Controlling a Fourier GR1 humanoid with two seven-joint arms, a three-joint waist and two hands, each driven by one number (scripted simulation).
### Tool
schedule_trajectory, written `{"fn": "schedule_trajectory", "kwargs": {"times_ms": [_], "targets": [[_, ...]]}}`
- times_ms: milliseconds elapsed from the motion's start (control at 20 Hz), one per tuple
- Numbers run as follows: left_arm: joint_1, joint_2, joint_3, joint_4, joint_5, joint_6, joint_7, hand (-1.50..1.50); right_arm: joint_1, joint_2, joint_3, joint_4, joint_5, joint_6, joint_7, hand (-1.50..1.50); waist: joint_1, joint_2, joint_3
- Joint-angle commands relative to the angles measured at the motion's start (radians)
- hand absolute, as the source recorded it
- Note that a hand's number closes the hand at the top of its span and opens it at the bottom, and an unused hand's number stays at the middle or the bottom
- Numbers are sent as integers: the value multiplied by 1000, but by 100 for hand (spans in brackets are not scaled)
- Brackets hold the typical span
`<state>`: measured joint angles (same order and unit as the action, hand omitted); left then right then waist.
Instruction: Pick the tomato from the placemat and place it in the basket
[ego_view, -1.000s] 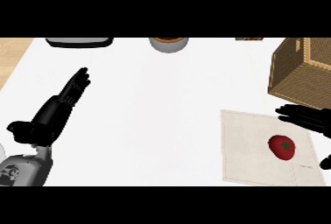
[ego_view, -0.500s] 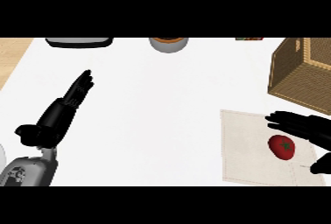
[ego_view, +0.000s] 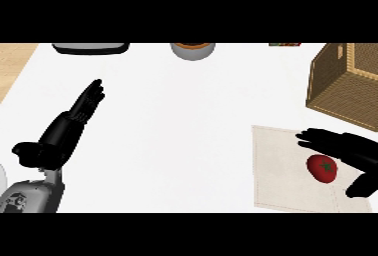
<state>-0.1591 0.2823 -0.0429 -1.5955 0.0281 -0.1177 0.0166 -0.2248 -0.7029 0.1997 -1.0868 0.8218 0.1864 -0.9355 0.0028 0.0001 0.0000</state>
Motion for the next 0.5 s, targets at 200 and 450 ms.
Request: {"fn": "schedule_trajectory", "kwargs": {"times_ms": [200, 450], "targets": [[11, -54, -12, -16, -34, -7, 28, 0, -76, 59, 14, 129, 114, 19, -45, -150, 6, 1, 0], [1, -49, 10, -28, -50, -29, 33, 0, -31, 89, 28, 103, 182, -1, -29, 150, 0, 0, 0]]}}
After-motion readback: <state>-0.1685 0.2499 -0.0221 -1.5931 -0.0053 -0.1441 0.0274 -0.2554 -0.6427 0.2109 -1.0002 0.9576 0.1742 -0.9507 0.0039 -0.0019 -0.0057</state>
